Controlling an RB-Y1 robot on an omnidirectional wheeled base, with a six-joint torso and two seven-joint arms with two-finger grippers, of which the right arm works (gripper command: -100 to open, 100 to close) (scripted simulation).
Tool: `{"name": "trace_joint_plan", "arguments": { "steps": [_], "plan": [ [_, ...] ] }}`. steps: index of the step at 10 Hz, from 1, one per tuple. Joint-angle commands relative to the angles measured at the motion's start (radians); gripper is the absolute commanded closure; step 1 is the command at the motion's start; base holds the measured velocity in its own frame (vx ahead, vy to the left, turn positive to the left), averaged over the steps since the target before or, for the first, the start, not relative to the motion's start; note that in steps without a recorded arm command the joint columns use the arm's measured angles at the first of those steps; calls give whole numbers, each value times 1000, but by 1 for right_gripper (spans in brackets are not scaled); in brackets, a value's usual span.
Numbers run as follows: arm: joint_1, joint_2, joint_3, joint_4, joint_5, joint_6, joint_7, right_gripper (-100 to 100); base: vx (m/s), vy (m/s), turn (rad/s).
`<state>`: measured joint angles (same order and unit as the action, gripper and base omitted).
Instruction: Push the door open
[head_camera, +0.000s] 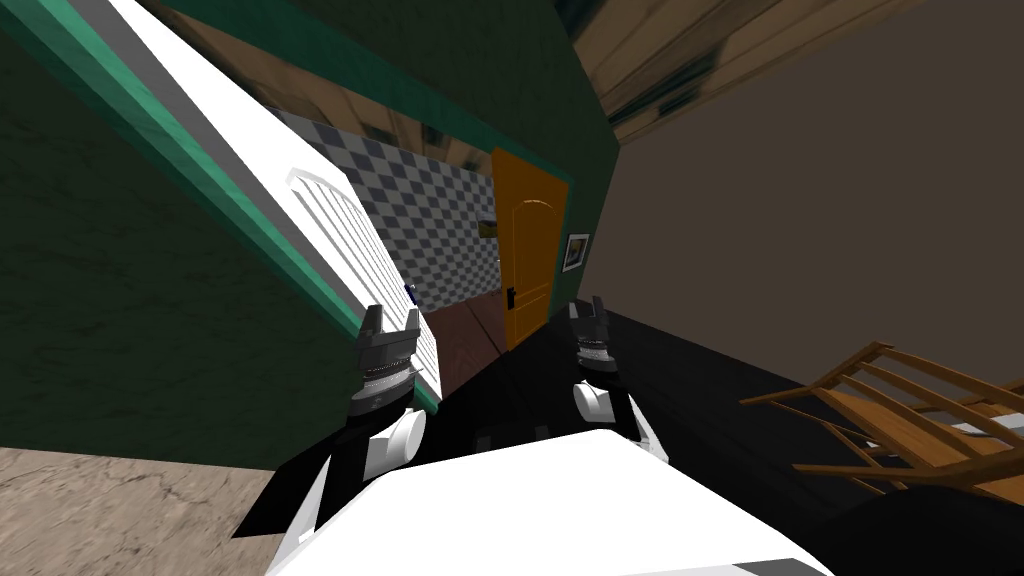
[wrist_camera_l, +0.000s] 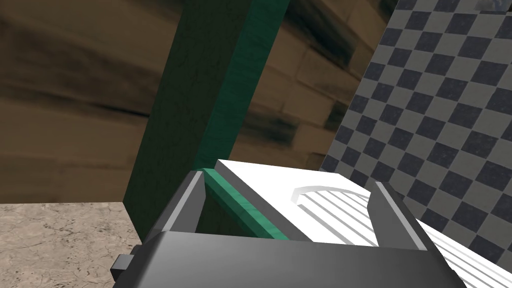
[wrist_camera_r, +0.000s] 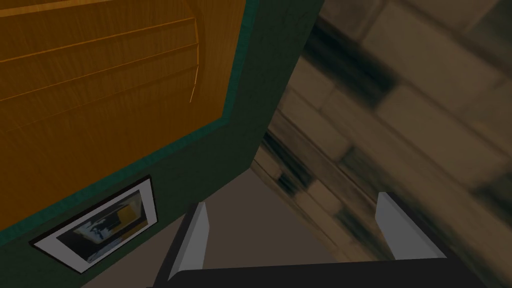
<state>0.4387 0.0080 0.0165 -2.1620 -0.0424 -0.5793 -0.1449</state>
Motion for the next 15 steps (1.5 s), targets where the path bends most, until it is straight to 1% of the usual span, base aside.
{"name": "trace_joint_plan", "arguments": {
  "steps": [1,2,3,4,5,6,7,8,9,10,11,12,13,14,15],
  "plan": [
    [-13,-6,-1,37,3,-9,-6,-100,41,-31,13],
    [-36,-11,2,74,10,-8,-13,-100,34,-30,33],
    [-63,-17,5,101,18,-6,-20,-100,54,-48,62],
    [-63,-17,5,119,18,-6,-20,-100,43,-33,21],
    [-90,-23,8,158,26,-5,-28,-100,40,-28,25],
    [-90,-23,8,163,26,-5,-28,-100,29,-23,22],
    [-121,-29,12,200,35,-3,-36,-100,32,-31,36],
    [-121,-29,12,214,35,-3,-36,-100,33,-31,29],
    [-152,-35,15,248,45,-2,-45,-100,54,-41,40],
    [-152,-35,15,265,45,-2,-45,-100,42,-33,38],
    [-185,-41,19,305,54,0,-54,-100,43,-39,51],
    [-185,-41,19,318,54,0,-54,-100,36,-32,22],
    [-219,-47,23,357,65,2,-64,-100,46,-34,42],
    [-219,-47,23,374,65,2,-64,-100,44,-32,30],
    [-254,-53,27,412,75,4,-74,-100,43,-33,46]
  ]
}}
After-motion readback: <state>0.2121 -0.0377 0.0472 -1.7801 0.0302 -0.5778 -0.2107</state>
